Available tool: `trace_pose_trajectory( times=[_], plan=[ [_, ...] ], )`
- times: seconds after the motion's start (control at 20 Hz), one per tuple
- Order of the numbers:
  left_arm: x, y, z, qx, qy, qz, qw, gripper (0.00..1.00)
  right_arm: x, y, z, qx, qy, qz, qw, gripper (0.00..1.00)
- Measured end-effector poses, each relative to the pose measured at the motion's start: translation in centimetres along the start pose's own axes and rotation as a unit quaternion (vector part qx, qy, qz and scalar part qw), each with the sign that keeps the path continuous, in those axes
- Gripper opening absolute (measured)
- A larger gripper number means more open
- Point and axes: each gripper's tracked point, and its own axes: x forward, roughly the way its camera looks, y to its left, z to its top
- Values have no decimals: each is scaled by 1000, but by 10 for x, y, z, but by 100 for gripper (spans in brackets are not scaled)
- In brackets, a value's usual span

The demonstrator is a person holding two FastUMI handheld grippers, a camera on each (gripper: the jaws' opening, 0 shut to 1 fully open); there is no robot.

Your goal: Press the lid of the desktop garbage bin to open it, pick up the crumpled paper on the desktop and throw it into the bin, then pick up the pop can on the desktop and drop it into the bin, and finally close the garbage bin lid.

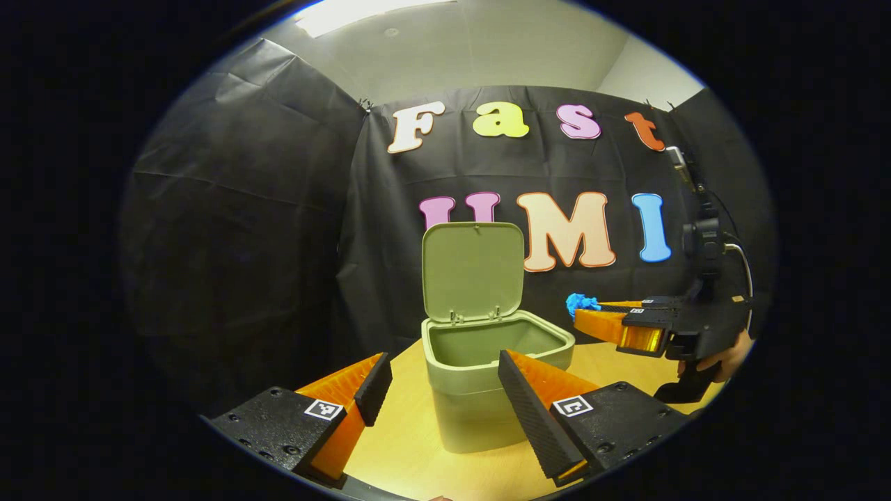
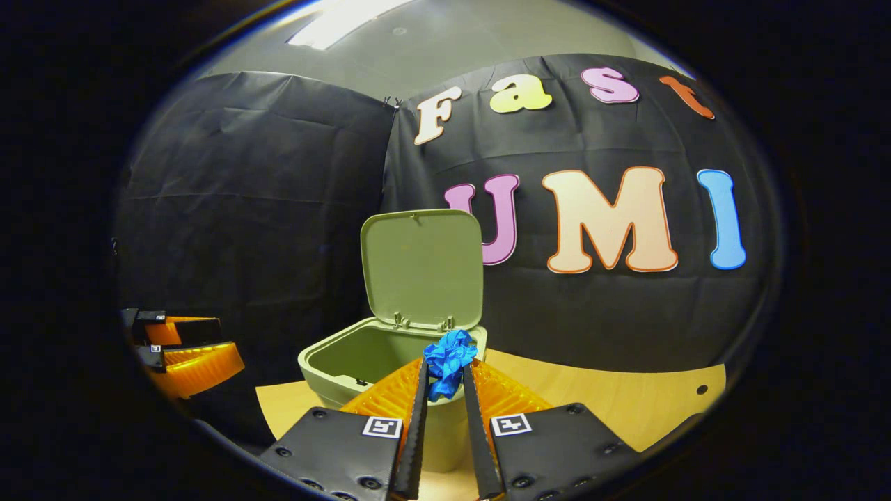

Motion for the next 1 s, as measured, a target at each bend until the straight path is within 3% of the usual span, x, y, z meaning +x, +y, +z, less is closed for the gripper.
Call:
trace_pose_trajectory(
  times=[0.2,0.35,0.7,1.0],
  plan=[
    [5,7,-10,-8,11,-7,1000,94,23,17,-21,-8,19,7,1000,31],
    [8,6,-14,-14,14,-15,1000,93,25,16,-26,-13,18,-8,1000,100],
    [17,-23,-9,-21,4,-42,999,94,-24,-29,28,-29,-62,-64,996,98],
    [26,-79,0,-23,-7,-84,996,93,-88,-93,47,-30,-76,-121,989,98]
  ],
)
